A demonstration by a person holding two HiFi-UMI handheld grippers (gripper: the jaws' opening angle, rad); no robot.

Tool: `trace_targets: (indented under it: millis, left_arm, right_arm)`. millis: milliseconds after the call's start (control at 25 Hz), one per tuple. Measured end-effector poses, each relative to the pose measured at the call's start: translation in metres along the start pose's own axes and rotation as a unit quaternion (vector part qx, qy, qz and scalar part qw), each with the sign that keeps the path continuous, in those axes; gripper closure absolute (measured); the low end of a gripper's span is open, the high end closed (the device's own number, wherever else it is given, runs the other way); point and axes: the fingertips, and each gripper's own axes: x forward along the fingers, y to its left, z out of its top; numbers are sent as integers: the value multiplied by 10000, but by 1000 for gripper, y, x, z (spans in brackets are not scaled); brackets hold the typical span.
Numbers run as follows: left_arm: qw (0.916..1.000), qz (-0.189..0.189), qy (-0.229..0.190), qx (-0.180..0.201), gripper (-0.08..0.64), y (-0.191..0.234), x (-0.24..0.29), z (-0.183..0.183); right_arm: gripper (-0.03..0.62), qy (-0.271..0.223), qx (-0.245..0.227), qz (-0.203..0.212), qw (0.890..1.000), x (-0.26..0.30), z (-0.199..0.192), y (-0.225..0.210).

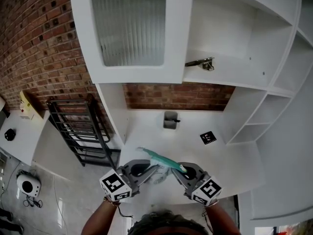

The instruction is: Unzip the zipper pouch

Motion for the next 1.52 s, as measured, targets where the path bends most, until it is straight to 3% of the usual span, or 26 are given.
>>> trace_targets:
  millis: [120, 280, 400, 480, 600, 800, 960, 1160, 1400, 1520]
  left_arm:
    - [9995, 210, 189, 168, 551, 3, -5, -7]
    - [9963, 425, 616, 421, 541, 5, -11, -21]
    - [9943, 710, 729, 308, 463, 10, -24, -28]
    - [9922, 971, 750, 232, 418, 14, -34, -28]
    - [9882, 1258, 839, 239, 400, 13, -45, -25]
    - [9854, 955, 1268, 618, 391, -22, -25, -21]
    - [9826, 620, 1572, 773, 373, -48, -1, -19]
    - [9789, 485, 1948, 376, 374, -61, 12, -25]
    - [9719, 794, 2215, -22, 377, -57, 7, -39]
    - [9683, 883, 2332, -175, 393, -56, 5, -44]
  right_arm:
    - [588, 156, -327, -29, 9993, 3, -1, 6]
    - [588, 272, -336, -98, 9990, 5, -3, 8]
    - [588, 467, -467, -207, 9976, 6, -9, 8]
    - [588, 748, -832, -275, 9933, 6, -16, 8]
    - [588, 1118, -1260, -435, 9848, 6, -24, 7]
    - [588, 1613, -1833, -723, 9670, 8, -36, 9]
    - [588, 1688, -2313, -708, 9555, 14, -43, 19]
    - [588, 1901, -2839, -640, 9376, 18, -45, 29]
    - [588, 2028, -3225, -557, 9229, 23, -52, 40]
    - [588, 2142, -3501, -523, 9104, 22, -58, 44]
